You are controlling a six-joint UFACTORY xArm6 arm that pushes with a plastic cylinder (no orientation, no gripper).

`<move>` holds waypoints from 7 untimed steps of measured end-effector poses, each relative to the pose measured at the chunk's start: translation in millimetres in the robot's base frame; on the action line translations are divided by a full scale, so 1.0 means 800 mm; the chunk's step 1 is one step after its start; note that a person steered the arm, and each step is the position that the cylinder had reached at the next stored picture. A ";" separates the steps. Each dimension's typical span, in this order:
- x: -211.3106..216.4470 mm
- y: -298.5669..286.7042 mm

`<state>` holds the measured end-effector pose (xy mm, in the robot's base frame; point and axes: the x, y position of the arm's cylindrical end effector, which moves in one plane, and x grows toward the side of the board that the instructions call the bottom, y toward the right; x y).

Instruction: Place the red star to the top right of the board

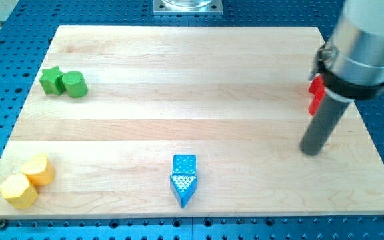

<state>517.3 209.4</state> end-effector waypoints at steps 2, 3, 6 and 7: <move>-0.069 0.085; -0.119 0.069; -0.245 0.015; -0.280 0.014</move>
